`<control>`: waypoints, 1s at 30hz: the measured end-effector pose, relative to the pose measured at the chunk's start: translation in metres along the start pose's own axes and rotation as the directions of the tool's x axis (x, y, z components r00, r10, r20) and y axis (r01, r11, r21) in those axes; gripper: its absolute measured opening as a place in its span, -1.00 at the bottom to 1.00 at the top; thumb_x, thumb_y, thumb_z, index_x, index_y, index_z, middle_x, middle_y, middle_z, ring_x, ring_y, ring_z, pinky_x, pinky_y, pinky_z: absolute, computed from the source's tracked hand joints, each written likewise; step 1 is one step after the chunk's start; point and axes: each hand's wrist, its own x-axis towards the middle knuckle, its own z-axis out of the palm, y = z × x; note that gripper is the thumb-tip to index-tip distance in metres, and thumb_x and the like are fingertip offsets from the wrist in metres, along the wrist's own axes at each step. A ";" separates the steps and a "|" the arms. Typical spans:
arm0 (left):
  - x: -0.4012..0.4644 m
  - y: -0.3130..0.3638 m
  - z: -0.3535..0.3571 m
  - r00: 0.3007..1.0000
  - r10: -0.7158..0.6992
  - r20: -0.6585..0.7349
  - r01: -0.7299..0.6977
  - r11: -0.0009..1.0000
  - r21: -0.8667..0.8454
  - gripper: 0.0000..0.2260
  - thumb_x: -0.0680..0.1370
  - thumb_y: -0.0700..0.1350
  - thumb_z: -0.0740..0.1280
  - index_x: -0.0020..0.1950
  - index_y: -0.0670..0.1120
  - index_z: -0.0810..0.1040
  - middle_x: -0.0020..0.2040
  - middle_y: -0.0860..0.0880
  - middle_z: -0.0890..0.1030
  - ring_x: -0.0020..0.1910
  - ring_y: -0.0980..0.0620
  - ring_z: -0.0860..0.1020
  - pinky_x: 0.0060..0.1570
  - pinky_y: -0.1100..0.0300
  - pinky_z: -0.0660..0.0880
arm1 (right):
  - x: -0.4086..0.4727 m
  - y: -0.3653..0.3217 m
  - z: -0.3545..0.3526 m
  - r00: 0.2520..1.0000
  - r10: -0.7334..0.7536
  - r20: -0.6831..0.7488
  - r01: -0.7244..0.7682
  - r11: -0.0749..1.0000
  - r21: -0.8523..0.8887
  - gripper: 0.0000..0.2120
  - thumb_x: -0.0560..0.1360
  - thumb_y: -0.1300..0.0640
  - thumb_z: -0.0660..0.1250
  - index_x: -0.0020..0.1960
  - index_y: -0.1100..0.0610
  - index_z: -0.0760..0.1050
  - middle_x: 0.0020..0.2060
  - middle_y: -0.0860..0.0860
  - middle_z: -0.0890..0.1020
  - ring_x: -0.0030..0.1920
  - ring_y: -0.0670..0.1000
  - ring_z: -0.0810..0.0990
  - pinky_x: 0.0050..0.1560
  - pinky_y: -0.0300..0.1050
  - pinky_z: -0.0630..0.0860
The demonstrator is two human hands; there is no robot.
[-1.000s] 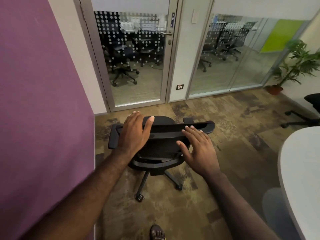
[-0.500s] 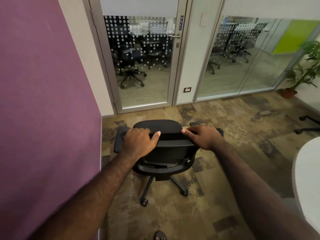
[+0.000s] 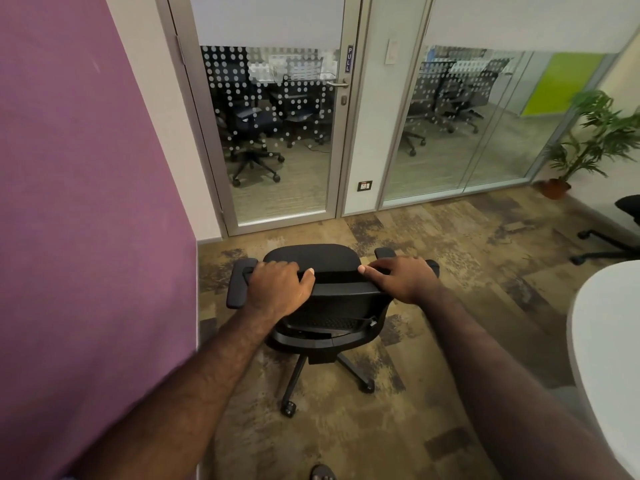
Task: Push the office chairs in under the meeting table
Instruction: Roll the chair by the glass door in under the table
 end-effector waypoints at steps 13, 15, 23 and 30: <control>-0.048 -0.007 0.004 0.994 0.055 -0.092 -0.061 0.996 -0.066 -0.43 0.61 0.30 0.02 -0.02 -0.02 0.71 -0.21 0.01 0.67 -0.22 0.01 0.54 0.00 0.02 0.46 | -0.067 -0.010 0.025 0.993 0.034 -0.110 -0.028 0.998 0.056 -0.07 0.45 -0.74 -0.14 0.37 -0.22 0.67 0.07 -0.09 0.75 0.14 0.02 0.68 0.31 0.12 0.53; -0.060 -0.001 0.003 0.993 0.070 -0.091 -0.076 0.994 -0.073 -0.42 0.59 0.30 0.01 -0.03 -0.03 0.72 -0.21 0.00 0.67 -0.22 -0.01 0.55 0.03 0.01 0.48 | -0.082 -0.008 0.028 0.989 0.047 -0.142 -0.039 0.997 0.064 -0.08 0.45 -0.75 -0.14 0.33 -0.24 0.68 0.03 -0.12 0.76 0.09 -0.01 0.69 0.23 0.08 0.55; -0.103 0.023 -0.002 0.986 0.141 -0.095 -0.149 0.985 -0.089 -0.44 0.57 0.29 0.03 -0.07 -0.02 0.72 -0.26 0.01 0.61 -0.27 0.04 0.42 -0.05 0.02 0.45 | -0.156 -0.003 0.041 0.962 0.172 -0.211 -0.148 0.981 0.125 -0.09 0.43 -0.78 -0.11 0.21 -0.24 0.75 -0.11 -0.15 0.76 -0.04 -0.06 0.70 0.17 0.05 0.60; -0.130 0.045 -0.007 0.970 0.221 -0.103 -0.230 0.969 -0.094 -0.49 0.58 0.27 0.11 -0.06 -0.03 0.74 -0.25 -0.01 0.67 -0.22 -0.06 0.59 -0.07 0.02 0.48 | -0.215 -0.001 0.047 0.937 0.253 -0.239 -0.228 0.965 0.130 -0.14 0.47 -0.75 -0.08 0.21 -0.25 0.74 -0.06 -0.21 0.77 0.02 -0.08 0.71 0.22 0.08 0.59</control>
